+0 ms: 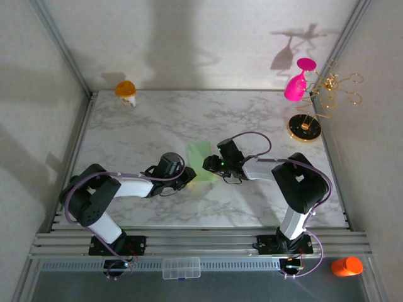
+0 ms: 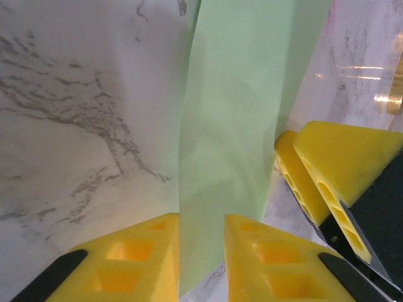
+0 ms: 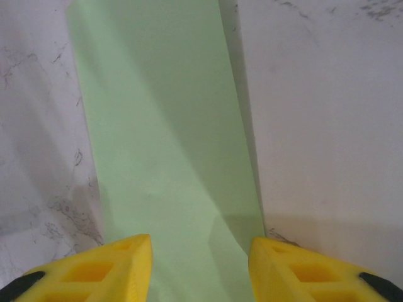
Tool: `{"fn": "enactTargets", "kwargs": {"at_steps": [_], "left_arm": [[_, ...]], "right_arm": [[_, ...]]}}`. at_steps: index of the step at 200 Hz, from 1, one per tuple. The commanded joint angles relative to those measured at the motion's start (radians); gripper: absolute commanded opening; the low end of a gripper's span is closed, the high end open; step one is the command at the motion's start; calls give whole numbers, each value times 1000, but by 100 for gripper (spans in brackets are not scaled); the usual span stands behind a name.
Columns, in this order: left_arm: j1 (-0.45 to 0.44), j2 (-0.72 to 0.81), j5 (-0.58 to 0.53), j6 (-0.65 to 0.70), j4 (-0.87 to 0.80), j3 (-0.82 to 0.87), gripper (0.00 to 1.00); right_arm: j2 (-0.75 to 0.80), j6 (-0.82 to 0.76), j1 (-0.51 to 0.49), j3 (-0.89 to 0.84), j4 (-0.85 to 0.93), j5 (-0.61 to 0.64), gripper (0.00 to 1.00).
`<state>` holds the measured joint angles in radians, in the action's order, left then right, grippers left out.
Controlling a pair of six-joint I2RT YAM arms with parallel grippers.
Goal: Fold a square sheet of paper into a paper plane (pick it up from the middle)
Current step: Third fold the triangle at the center of the table.
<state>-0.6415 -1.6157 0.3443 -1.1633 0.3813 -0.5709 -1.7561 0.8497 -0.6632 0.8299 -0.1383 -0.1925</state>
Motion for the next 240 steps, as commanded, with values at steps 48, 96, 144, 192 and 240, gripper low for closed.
{"fn": "enactTargets", "kwargs": {"at_steps": [48, 96, 144, 192, 240], "left_arm": [[40, -48, 18, 16, 67, -53, 21], [50, -85, 28, 6, 92, -64, 20], [63, -93, 33, -10, 108, -63, 16], [64, -77, 54, -58, 119, -64, 0], [65, -49, 67, -106, 55, -98, 0]], "right_arm": [[-22, -5, 7, -41, 47, -7, 46], [-8, -6, 7, -47, 34, -8, 46], [7, -27, 7, -54, 8, -11, 46], [118, -187, 7, -34, -17, 56, 56], [294, -583, 7, -111, -137, 173, 77]]}}
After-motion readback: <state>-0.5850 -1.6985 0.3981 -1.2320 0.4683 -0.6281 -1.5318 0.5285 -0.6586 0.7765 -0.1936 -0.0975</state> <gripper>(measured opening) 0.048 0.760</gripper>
